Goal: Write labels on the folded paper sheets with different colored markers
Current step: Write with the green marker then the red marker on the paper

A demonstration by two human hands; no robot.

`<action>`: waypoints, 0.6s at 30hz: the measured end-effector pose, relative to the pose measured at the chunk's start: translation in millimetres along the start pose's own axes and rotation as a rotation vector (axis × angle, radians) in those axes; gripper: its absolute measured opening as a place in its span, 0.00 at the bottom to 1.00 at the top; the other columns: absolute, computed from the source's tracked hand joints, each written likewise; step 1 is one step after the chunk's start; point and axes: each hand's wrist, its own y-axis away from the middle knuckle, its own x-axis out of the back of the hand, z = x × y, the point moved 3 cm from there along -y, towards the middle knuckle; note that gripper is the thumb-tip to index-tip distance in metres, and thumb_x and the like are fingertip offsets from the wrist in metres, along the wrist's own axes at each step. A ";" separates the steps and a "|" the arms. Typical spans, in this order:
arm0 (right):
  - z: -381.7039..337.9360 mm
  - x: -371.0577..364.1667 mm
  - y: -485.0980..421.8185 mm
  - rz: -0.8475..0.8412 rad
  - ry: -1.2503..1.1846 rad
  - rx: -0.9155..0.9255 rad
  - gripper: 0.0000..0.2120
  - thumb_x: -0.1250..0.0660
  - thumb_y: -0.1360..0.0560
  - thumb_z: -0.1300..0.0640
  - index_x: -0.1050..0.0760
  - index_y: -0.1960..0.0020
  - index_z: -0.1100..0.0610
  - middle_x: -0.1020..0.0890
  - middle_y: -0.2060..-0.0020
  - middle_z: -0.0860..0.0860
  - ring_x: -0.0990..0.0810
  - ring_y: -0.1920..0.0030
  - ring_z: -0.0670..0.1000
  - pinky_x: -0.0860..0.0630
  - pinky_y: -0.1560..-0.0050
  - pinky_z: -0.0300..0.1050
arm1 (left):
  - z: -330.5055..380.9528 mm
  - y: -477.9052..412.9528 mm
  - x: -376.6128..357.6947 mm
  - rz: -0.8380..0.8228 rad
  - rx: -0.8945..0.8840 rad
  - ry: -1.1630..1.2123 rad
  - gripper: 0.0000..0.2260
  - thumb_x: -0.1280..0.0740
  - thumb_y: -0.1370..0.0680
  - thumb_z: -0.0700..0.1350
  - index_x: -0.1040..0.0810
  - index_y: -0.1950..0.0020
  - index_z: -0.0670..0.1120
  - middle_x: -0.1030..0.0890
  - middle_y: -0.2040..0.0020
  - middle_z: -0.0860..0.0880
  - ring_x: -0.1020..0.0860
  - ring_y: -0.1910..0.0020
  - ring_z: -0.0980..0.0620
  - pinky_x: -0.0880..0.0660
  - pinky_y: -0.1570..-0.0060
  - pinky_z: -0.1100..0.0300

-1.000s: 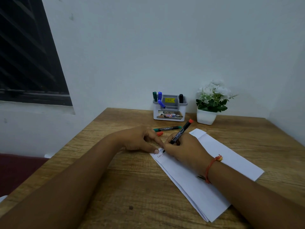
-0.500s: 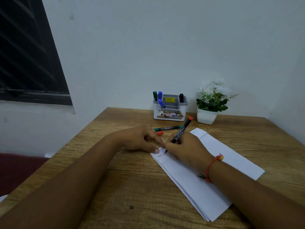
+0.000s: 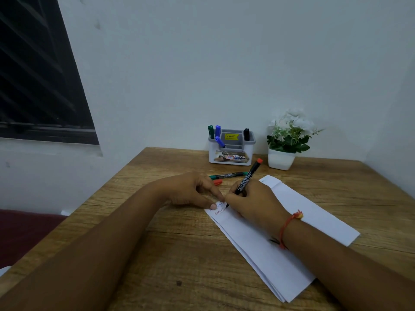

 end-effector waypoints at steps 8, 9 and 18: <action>0.6 -0.4 0.6 0.003 -0.012 0.007 0.10 0.34 0.26 0.54 0.19 0.52 0.59 0.19 0.71 0.48 0.22 0.73 0.41 0.25 0.65 0.38 | -1.1 -0.9 -0.7 -0.001 -0.002 0.011 0.11 0.27 0.26 0.51 0.18 0.47 0.63 0.23 0.43 0.56 0.27 0.42 0.51 0.30 0.36 0.45; 0.1 -0.1 0.3 -0.002 -0.003 0.008 0.10 0.34 0.26 0.53 0.19 0.52 0.59 0.19 0.71 0.48 0.21 0.73 0.41 0.25 0.65 0.39 | -1.0 -0.6 -0.7 0.001 -0.002 0.014 0.10 0.27 0.26 0.51 0.18 0.47 0.64 0.23 0.43 0.56 0.27 0.41 0.51 0.30 0.36 0.45; -3.1 -1.5 4.8 -0.058 0.007 0.060 0.08 0.33 0.27 0.53 0.18 0.57 0.57 0.18 0.64 0.56 0.22 0.62 0.47 0.22 0.56 0.52 | -2.7 -1.1 -0.3 0.014 0.002 0.039 0.11 0.26 0.27 0.50 0.17 0.46 0.62 0.23 0.42 0.55 0.27 0.41 0.51 0.30 0.36 0.46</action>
